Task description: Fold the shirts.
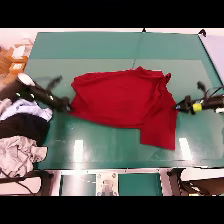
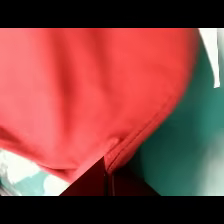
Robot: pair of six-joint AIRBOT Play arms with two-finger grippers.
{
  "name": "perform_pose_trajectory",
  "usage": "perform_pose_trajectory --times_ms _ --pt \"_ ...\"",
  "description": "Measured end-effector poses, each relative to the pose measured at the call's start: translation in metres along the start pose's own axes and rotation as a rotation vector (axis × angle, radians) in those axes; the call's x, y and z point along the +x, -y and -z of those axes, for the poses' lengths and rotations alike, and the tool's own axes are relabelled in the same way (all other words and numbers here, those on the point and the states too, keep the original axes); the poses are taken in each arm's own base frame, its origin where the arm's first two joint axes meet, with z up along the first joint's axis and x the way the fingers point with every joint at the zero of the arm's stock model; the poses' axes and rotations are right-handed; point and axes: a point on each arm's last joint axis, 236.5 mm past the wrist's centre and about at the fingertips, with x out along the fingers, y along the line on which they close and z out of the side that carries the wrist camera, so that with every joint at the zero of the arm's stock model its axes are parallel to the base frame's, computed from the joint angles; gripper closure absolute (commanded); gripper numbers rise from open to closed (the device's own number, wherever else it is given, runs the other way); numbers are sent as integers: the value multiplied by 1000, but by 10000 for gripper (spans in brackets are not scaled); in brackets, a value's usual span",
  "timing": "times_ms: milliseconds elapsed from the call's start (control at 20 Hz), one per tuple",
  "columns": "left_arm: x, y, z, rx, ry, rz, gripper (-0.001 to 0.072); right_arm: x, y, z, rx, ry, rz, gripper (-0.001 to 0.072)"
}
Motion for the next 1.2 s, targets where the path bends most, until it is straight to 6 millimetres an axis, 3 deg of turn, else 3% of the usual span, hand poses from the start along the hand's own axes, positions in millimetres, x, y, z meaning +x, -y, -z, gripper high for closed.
perform_pose_trajectory --times_ms 50,150,250,300,400,450,600,700,850,950,1050,1200 --pt "-29 17 -21 57 82 -19 686 -18 -29 -18 -64 71 -26 693" --pt "-106 68 -61 204 298 -67 686 -71 -114 -51 -240 251 -113 692" --pt "-203 135 -84 374 580 -127 685 -140 -207 -64 -445 461 -172 693" --pt "-250 170 -84 453 717 -152 685 -173 -252 -58 -547 557 -190 692" --pt "-342 242 -61 603 994 -190 684 -239 -334 -31 -740 766 -191 693" --pt "-382 276 -39 670 1124 -204 684 -270 -371 -9 -828 874 -183 692" --pt "-456 340 31 801 1394 -238 684 -341 -447 60 -1000 1176 -140 692" --pt "-481 355 62 829 1490 -278 684 -375 -475 97 -1058 1355 -83 692" --pt "-489 346 73 784 1511 -337 684 -398 -489 126 -1094 1494 -5 692" --pt "-477 327 61 730 1463 -357 684 -397 -475 114 -1053 1495 38 692" --pt "-449 293 35 653 1368 -370 683 -385 -446 89 -974 1443 45 692" --pt "-382 231 -9 518 1188 -349 684 -339 -376 32 -783 1288 15 692"
